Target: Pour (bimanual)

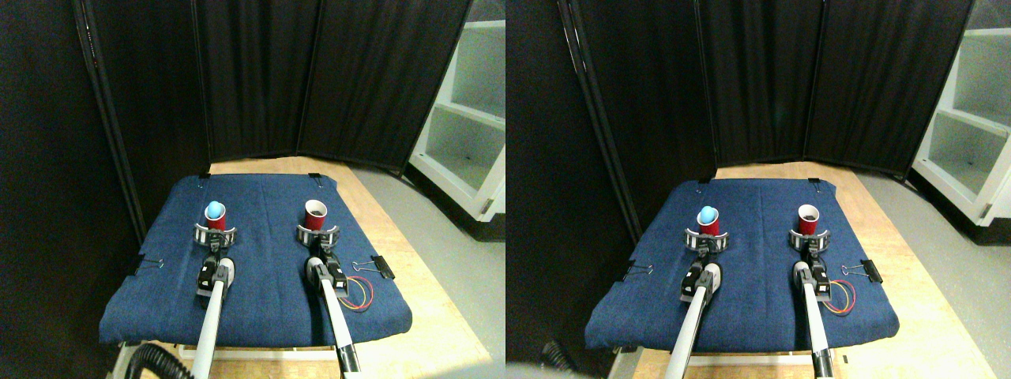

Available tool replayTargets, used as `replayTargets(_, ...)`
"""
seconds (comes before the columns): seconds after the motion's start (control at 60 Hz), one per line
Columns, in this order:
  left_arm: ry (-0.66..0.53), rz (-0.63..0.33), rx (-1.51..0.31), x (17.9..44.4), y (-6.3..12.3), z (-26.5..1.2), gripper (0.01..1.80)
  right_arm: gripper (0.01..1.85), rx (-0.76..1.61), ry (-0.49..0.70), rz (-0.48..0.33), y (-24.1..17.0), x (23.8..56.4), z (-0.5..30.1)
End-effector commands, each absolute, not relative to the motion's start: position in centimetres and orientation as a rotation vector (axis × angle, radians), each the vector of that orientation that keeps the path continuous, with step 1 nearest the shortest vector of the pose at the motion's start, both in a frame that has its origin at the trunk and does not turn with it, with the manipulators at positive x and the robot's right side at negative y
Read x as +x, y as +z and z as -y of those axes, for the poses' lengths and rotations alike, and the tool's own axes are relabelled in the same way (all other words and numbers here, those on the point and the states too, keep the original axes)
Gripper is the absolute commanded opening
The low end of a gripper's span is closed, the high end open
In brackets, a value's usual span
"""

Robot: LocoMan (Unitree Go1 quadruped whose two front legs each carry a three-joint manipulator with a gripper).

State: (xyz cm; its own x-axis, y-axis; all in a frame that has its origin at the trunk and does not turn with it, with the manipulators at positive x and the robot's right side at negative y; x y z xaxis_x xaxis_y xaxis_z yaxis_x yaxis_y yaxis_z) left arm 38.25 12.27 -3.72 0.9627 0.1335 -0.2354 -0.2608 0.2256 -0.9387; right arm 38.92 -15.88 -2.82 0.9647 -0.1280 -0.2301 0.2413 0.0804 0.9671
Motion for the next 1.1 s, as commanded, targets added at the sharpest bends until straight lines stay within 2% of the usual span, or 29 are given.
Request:
replayTargets(0.017,0.253,-0.202,-1.241,37.6,-4.7,-11.7,1.29,1.22,1.442,-0.251,-0.104,-2.3,38.6,15.6)
replayTargets(0.217,0.189,-0.206,-1.235,36.7,-3.0,-11.1,1.29,1.44,1.454,-0.213,-0.077,-1.0,38.1,15.2)
replayTargets(0.583,0.11,-0.197,-1.308,34.4,-1.0,-9.9,1.27,1.39,1.497,-0.161,-0.036,0.3,36.5,14.7)
replayTargets(0.75,0.072,-0.185,-1.366,33.1,-0.3,-10.0,1.25,1.33,1.512,-0.166,-0.028,0.2,35.7,14.7)
replayTargets(0.967,0.038,-0.146,-1.421,31.3,0.5,-10.3,1.21,1.36,1.523,-0.126,-0.024,0.1,34.9,14.5)
replayTargets(1.1,0.011,-0.154,-1.419,30.5,1.1,-10.4,1.17,1.34,1.509,-0.109,-0.019,0.6,34.7,14.3)
